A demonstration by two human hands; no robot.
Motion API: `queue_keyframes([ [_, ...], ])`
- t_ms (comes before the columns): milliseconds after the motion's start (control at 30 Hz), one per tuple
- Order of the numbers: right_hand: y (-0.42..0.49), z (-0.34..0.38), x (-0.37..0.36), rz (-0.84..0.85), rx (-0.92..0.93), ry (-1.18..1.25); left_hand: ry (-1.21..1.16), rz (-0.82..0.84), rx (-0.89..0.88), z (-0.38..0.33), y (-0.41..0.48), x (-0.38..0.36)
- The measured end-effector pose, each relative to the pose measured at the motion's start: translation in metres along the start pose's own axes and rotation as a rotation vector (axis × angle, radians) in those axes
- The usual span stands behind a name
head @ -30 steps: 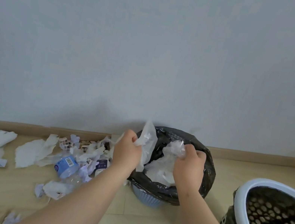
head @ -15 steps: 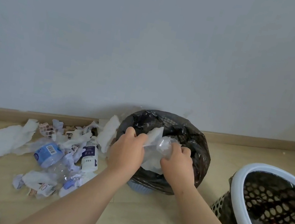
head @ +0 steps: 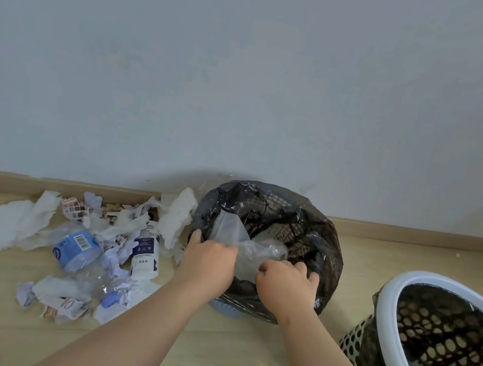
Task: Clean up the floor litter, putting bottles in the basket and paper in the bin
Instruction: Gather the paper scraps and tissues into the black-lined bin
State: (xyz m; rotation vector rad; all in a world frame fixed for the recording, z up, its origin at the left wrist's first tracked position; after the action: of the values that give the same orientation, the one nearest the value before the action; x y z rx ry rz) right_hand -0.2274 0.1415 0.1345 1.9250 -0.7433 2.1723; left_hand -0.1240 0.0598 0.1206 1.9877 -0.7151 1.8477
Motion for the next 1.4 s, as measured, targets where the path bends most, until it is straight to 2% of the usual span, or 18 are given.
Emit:
queue_keyframes([
  [67,0.0,0.0,-0.001,-0.002,-0.011,-0.014,-0.005,-0.01,0.011,0.003,0.001,-0.001],
  [133,0.0,-0.001,0.001,-0.078,-0.025,-0.003,-0.058,-0.091,0.031,0.005,0.002,0.001],
  [200,0.001,-0.001,0.002,-0.203,-0.016,0.036,-0.202,-0.179,0.11,0.007,0.002,0.004],
  [267,0.003,0.001,0.003,-0.286,0.03,0.111,-0.371,-0.15,0.237,0.011,0.002,0.004],
  [333,0.004,0.004,0.001,-0.227,0.084,0.161,-0.545,-0.018,0.359,0.014,0.001,0.001],
  [400,0.004,0.007,-0.003,-0.065,0.105,0.158,-0.705,0.084,0.42,0.016,0.0,-0.002],
  [467,0.003,0.008,-0.007,0.087,0.09,0.167,-0.801,0.115,0.446,0.018,0.0,-0.004],
  [533,0.003,0.01,-0.008,0.142,0.071,0.198,-0.805,0.106,0.454,0.022,0.001,-0.004],
  [800,0.012,0.031,-0.012,0.054,0.081,0.249,-0.705,0.12,0.396,0.055,0.003,-0.003],
  [1067,0.019,0.05,-0.018,-0.047,0.063,0.283,-0.742,0.076,0.367,0.065,-0.002,0.009],
  [1400,0.027,0.067,-0.03,-0.093,-0.062,0.384,-0.864,0.095,0.341,0.08,0.004,0.012],
])
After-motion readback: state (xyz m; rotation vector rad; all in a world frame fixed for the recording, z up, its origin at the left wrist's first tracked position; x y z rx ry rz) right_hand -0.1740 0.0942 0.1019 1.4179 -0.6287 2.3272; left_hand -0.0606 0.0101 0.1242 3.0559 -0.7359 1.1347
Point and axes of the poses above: each hand's wrist, its own y-axis towards the middle knuckle, its own x-axis out of the back of the hand, z = x × y, the point moved 1 cm from there along y, towards the middle knuckle, and after that the axes turned 12 degrees about x, right-handed, at the moved point
